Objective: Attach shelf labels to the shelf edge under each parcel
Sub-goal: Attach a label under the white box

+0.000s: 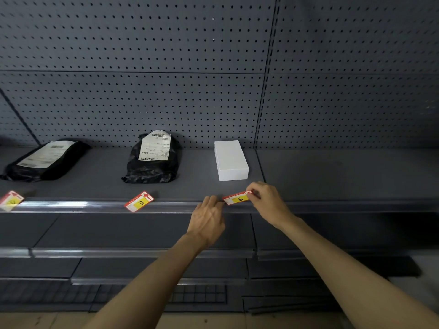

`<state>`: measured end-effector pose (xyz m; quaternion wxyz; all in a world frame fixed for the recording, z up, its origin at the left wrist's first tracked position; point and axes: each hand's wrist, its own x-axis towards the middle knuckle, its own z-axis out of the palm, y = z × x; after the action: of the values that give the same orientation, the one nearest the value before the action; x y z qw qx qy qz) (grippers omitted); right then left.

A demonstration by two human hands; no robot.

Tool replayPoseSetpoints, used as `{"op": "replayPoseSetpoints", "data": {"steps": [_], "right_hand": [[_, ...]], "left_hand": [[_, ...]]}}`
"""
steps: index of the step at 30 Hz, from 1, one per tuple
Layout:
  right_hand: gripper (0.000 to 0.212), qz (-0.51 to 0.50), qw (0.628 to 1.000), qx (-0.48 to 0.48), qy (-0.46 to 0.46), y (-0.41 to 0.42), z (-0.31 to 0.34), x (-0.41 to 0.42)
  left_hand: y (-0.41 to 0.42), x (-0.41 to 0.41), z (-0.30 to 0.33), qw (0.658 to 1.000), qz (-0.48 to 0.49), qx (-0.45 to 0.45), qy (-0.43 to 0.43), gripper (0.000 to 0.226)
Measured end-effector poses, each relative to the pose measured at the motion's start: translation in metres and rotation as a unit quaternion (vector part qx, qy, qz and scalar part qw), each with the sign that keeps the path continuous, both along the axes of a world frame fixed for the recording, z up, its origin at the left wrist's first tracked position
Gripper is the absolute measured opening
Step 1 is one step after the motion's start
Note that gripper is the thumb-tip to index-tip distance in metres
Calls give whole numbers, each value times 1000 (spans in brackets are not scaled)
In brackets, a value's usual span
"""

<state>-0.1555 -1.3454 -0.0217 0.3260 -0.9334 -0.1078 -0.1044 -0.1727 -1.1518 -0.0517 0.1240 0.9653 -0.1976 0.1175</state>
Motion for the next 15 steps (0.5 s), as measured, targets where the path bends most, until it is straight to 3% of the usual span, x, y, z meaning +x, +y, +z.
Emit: {"op": "replayPoseSetpoints", "data": {"steps": [15], "right_hand": [[15,30,995,-95,13,11,0,4]], "left_hand": [[3,0,1,1000,-3,2,-3,34]]}}
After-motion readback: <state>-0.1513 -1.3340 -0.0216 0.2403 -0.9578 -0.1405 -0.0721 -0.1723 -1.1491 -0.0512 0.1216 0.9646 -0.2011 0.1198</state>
